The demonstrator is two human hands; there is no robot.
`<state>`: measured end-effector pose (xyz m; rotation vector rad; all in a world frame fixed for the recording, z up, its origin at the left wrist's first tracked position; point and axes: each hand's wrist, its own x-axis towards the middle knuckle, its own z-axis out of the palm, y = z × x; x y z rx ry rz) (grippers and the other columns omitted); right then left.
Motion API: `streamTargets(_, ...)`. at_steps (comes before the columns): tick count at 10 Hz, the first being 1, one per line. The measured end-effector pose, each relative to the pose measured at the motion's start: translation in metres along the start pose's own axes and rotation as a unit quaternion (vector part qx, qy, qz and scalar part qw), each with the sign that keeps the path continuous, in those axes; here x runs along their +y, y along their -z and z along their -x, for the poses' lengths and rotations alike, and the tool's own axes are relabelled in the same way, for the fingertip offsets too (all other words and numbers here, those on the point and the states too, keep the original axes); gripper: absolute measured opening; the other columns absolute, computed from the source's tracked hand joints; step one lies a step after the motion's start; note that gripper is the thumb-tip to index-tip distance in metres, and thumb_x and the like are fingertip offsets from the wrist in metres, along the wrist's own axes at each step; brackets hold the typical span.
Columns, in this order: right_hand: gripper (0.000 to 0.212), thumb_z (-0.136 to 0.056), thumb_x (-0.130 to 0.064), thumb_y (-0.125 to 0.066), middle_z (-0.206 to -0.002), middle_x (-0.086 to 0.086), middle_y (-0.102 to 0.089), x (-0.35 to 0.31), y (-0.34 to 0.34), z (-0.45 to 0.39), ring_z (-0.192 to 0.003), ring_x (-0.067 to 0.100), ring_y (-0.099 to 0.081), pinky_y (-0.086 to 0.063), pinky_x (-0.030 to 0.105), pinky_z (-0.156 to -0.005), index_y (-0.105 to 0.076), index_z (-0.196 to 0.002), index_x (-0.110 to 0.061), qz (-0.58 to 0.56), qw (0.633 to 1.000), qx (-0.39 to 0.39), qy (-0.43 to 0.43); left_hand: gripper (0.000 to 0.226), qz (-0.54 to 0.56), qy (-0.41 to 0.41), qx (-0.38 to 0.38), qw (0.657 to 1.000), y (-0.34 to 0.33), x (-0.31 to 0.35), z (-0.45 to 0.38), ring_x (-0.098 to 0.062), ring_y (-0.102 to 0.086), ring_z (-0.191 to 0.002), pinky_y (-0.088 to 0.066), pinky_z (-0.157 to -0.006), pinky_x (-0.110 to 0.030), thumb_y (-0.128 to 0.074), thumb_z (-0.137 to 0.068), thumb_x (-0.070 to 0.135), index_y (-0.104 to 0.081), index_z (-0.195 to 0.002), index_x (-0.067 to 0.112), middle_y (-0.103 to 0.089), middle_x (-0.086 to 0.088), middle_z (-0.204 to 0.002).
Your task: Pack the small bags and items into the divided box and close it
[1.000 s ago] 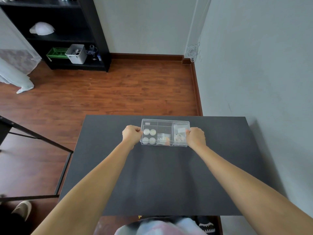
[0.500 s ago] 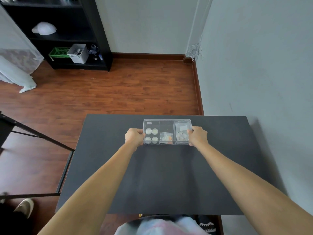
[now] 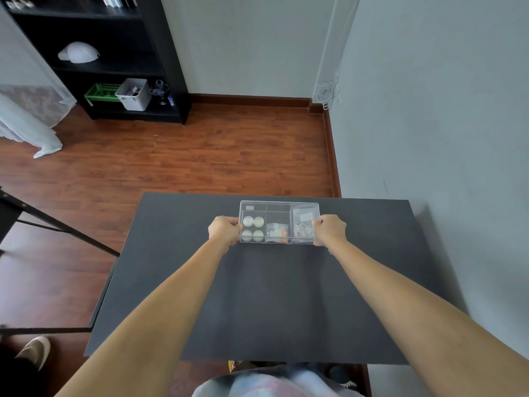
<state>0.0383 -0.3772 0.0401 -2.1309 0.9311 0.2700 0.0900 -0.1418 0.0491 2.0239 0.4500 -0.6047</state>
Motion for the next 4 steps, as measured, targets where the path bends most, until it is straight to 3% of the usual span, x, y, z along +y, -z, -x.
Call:
streamTargets(1, 0.033, -0.098, -0.024, -0.045, -0.100, 0.020, -0.068, 0.002, 0.002, 0.002, -0.085, 0.038, -0.070, -0.059, 0.044, -0.081, -0.067, -0.091, 0.000, 0.001, 1.000, -0.002, 0.002, 0.017, -0.009, -0.006, 0.010, 1.000, -0.002, -0.002, 0.004, -0.026, -0.058, -0.071, -0.056, -0.070, -0.036, -0.054, -0.091, 0.022, -0.063, -0.082, 0.033, -0.068, -0.007, -0.087)
streamTargets(2, 0.043, -0.100, -0.034, -0.034, -0.098, 0.019, -0.066, 0.013, 0.000, 0.008, -0.090, 0.036, -0.065, -0.054, 0.046, -0.087, -0.060, -0.086, -0.003, -0.002, 1.000, 0.009, 0.007, 0.024, -0.016, -0.023, 0.045, 0.999, -0.011, -0.015, 0.008, -0.025, -0.040, -0.070, -0.037, -0.055, -0.027, -0.042, -0.094, 0.024, -0.054, -0.074, 0.019, -0.052, -0.004, -0.073)
streamTargets(3, 0.046, -0.102, -0.036, -0.029, -0.109, 0.019, -0.063, 0.030, -0.004, 0.024, -0.108, 0.037, -0.056, -0.045, 0.044, -0.089, -0.058, -0.105, -0.001, -0.035, 0.998, 0.046, 0.007, 0.024, -0.025, -0.048, 0.100, 0.993, -0.020, -0.032, 0.025, -0.028, -0.047, -0.092, -0.042, -0.075, -0.035, -0.035, -0.099, 0.028, -0.056, -0.089, 0.020, -0.055, 0.002, -0.088)
streamTargets(4, 0.045, -0.102, -0.033, -0.035, -0.135, 0.019, -0.048, 0.060, -0.022, 0.047, -0.128, 0.035, -0.041, -0.039, 0.047, -0.102, -0.042, -0.136, -0.004, -0.036, 0.994, 0.094, 0.035, 0.042, -0.063, -0.085, 0.141, 0.984, -0.040, -0.070, 0.046, -0.029, -0.039, -0.130, -0.035, -0.103, -0.042, -0.040, -0.101, 0.030, -0.039, -0.139, 0.012, -0.042, -0.009, -0.139)
